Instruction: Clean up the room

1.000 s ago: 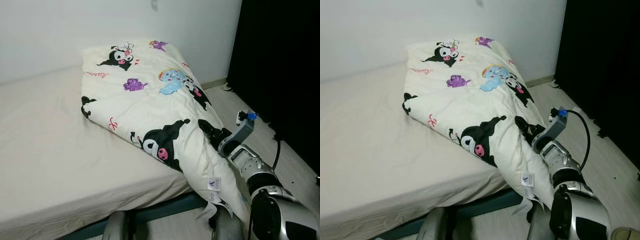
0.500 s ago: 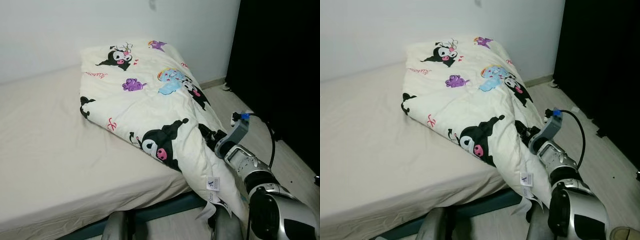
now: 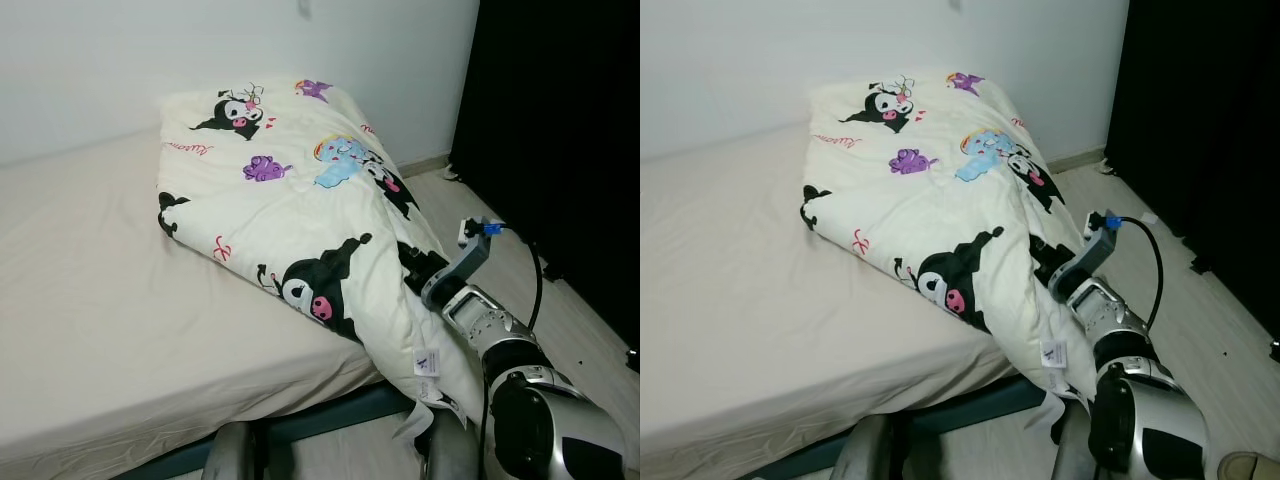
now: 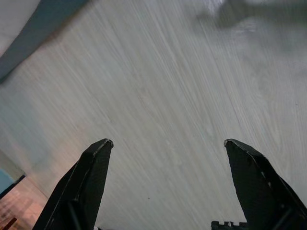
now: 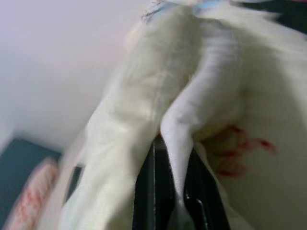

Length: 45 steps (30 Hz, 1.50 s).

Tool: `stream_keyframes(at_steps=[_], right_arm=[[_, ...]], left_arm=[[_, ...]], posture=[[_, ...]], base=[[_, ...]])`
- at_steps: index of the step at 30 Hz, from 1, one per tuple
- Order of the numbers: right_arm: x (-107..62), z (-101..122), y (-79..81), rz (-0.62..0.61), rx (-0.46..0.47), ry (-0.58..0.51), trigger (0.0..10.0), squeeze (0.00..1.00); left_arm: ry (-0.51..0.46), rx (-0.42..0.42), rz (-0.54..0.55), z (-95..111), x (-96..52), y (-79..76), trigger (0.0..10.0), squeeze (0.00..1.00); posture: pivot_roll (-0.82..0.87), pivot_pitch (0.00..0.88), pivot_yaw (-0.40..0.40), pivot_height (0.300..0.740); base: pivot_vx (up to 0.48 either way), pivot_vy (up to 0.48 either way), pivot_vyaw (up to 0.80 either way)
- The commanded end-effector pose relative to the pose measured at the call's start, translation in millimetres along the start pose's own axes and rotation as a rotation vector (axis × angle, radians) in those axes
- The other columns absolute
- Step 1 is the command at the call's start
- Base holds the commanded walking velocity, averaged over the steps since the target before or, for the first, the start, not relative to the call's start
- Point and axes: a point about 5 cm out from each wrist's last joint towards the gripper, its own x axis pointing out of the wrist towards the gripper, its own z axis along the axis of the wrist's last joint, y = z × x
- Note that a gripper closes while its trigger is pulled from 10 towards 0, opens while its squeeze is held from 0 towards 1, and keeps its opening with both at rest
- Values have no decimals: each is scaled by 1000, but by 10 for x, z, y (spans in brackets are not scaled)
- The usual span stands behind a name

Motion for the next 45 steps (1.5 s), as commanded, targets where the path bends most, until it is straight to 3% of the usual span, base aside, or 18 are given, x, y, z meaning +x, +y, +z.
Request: stream_keyframes(at_steps=[1,3,7,8,10,12,13,14,15,19,24,25,26,27,38,43,44,45], right_arm=[[149,-89,301,198,-117,75,0,0],[195,-312,720,490,-246,217,0,0],[119,-618,1045,722,-320,392,0,0],[21,-828,1151,825,-363,522,0,0],[21,-828,1151,825,-363,522,0,0],[-258,-1276,1120,932,-486,823,1020,0],[-258,-1276,1120,932,-486,823,1020,0],[-354,-1402,1066,942,-527,907,3843,0],[-391,-1472,1007,918,-569,938,10000,0],[-351,-1486,788,713,-660,898,10000,0],[-355,-1406,641,543,-656,827,10000,0],[-367,-1378,594,488,-613,796,10000,616],[-367,-1378,594,488,-613,796,10000,616],[-408,-1360,573,460,-525,755,10000,1000],[-674,-1392,882,668,-180,648,10000,1000],[-736,-1348,919,683,-150,610,10000,1000],[-715,-1243,840,613,-136,543,10000,831],[-682,-1130,732,529,-113,473,10000,0]], left_arm=[[33,-4,-8,-96,-1,-43,10000,0],[29,-7,-10,-73,2,-57,10000,0],[24,-11,-11,-47,6,-71,10000,0],[22,-13,-12,-32,8,-78,10000,0],[22,-13,-12,-32,8,-78,10000,0],[16,-19,-12,-1,12,-92,10000,0],[16,-19,-12,-1,12,-92,10000,0],[14,-22,-12,13,14,-98,10000,0],[13,-23,-13,20,15,-104,10000,0],[14,-27,-16,26,17,-125,10000,0],[19,-28,-19,17,19,-150,10000,0],[20,-28,-20,18,20,-157,10000,0],[20,-28,-20,18,20,-157,10000,0],[22,-29,-20,25,21,-166,10000,0],[19,-20,-19,126,30,-199,10000,0],[11,-11,-17,194,34,-216,10000,0],[5,-14,-14,230,35,-220,10000,0],[0,-17,-10,264,36,-224,10000,0]], posture=[[98,172,121,532],[91,162,117,532],[86,154,114,532],[81,146,113,532],[81,146,113,532],[75,132,108,532],[75,132,108,532],[73,128,106,532],[73,127,105,532],[61,116,103,532],[53,102,99,532],[51,98,96,532],[51,98,96,532],[46,89,94,532],[4,39,90,532],[-11,10,83,532],[-18,0,77,532],[-24,0,75,532]], base=[[0,0,0],[0,0,0],[0,0,0],[0,0,0],[0,0,0],[0,0,0],[0,0,0],[0,0,0],[0,0,0],[0,0,0],[0,0,0],[0,0,0],[0,0,0],[0,0,0],[0,0,0],[0,0,0],[0,0,0],[0,0,0]])
